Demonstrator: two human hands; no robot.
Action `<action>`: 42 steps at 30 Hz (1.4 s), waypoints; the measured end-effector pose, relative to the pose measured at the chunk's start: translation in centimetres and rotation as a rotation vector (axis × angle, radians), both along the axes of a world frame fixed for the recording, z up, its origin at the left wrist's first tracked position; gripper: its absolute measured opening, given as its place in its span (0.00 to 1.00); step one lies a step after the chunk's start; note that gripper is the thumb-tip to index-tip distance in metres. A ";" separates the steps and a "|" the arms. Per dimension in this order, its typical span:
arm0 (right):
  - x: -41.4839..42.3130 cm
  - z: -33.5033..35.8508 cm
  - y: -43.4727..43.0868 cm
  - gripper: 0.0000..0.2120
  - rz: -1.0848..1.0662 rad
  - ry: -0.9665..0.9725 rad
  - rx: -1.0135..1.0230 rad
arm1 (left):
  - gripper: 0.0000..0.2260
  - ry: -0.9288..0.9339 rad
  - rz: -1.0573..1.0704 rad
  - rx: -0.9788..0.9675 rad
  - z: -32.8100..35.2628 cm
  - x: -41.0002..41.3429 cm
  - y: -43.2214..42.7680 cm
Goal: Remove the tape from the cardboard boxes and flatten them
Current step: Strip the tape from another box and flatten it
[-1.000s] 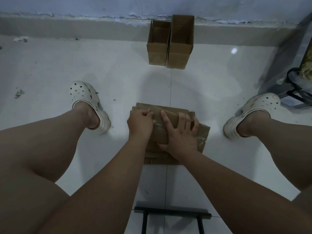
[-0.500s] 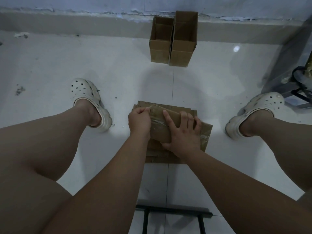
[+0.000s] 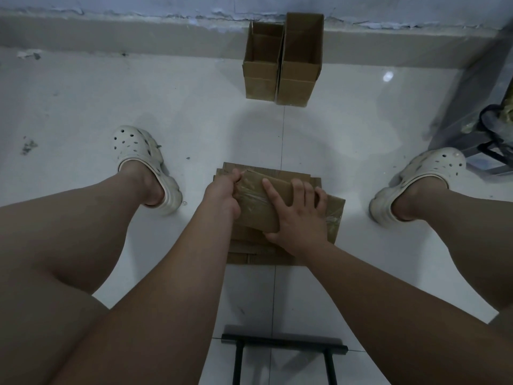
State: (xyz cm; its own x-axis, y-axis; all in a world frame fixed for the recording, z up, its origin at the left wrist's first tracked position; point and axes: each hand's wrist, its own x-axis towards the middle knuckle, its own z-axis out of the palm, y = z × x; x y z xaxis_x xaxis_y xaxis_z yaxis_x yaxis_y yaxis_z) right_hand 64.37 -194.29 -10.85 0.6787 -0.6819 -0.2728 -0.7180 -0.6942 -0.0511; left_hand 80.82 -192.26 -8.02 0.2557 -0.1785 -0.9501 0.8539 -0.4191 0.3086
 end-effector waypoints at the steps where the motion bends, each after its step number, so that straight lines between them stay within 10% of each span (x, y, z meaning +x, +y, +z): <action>1: 0.0 0.0 0.0 0.56 0.012 0.004 0.000 | 0.08 0.013 0.037 -0.001 -0.2 0.0 0.1; 8: 0.2 -0.2 -0.8 0.53 -0.062 -0.009 0.037 | 0.12 -0.073 0.175 -0.104 -0.4 0.0 -0.1; 15: 0.2 -0.5 -1.9 0.51 -0.097 -0.027 0.076 | 0.15 -0.533 -0.357 -0.291 -1.3 -0.5 2.7; 24: 0.2 -0.8 -2.3 0.48 -0.097 -0.058 0.087 | 0.10 -0.601 -0.660 -0.195 -0.9 0.7 2.7; 42: -0.5 -0.5 -1.4 0.35 -0.006 -0.178 0.095 | 0.04 -1.302 -0.967 0.020 -1.0 -2.0 2.4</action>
State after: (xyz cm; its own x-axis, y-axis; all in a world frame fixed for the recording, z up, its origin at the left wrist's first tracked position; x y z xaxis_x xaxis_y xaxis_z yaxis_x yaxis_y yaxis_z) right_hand 63.88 -195.67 -11.38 0.7181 -0.6628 -0.2122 -0.6957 -0.6760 -0.2430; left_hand 78.84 -189.86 -9.02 0.6515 -0.7330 -0.1956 -0.5381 -0.6282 0.5619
